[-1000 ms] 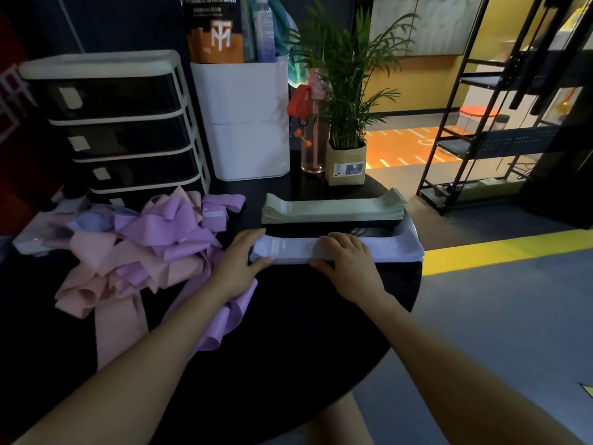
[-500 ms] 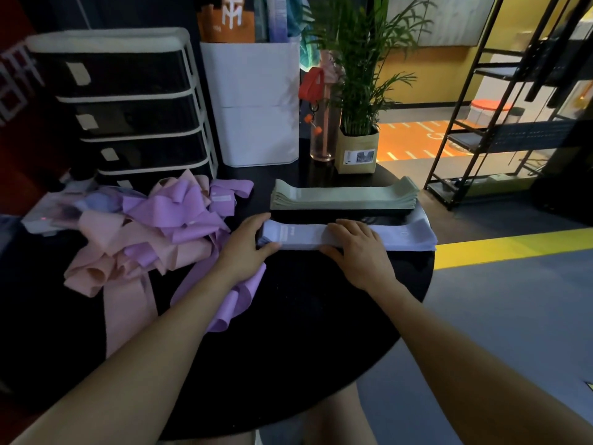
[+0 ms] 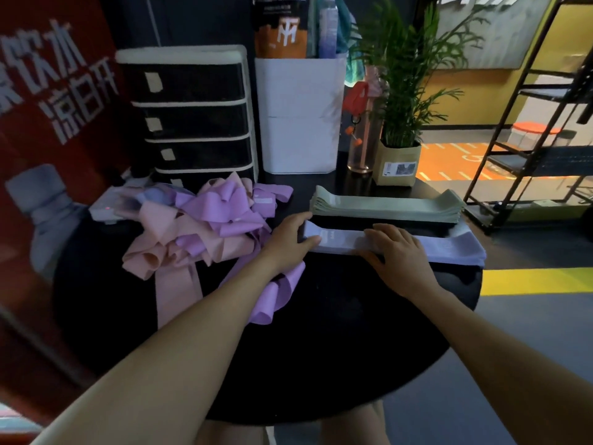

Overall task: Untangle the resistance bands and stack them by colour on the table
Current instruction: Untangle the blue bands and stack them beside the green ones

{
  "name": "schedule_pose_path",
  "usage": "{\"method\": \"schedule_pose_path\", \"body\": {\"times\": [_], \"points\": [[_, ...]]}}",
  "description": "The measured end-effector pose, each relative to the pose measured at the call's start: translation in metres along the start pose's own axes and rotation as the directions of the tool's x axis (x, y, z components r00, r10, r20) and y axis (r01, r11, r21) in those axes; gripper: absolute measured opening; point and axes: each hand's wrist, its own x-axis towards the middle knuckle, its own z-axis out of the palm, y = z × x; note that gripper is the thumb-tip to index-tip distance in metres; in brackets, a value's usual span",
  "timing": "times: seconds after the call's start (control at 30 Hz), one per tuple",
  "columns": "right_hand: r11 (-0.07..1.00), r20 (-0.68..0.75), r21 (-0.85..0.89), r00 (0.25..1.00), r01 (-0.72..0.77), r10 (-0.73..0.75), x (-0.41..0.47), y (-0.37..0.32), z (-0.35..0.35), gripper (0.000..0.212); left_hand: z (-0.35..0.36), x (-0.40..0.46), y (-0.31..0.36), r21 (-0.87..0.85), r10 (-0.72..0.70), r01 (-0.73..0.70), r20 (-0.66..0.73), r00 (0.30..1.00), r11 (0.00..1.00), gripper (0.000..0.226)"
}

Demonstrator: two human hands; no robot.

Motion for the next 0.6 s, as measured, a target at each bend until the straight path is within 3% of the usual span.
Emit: {"method": "schedule_pose_path", "body": {"times": [0.13,0.4,0.6], "points": [[1.0,0.019,0.027,1.0,0.014,-0.014,0.018,-0.024,-0.003,0.041,-0.011,0.0,0.005,-0.018,0.018,-0.018,-0.024,1.0,1.0,0.049],[0.979,0.005,0.166,0.992,0.122,-0.124,0.081,-0.099,0.009,0.034,-0.073,0.003,-0.002,-0.069,0.015,-0.03,-0.206,0.978,0.997,0.021],[0.922,0.016,0.354,0.984,0.159,-0.176,0.126,-0.15,0.02,0.029,-0.137,0.009,-0.041,0.059,-0.014,0.039,-0.367,0.93,0.998,0.018]]}}
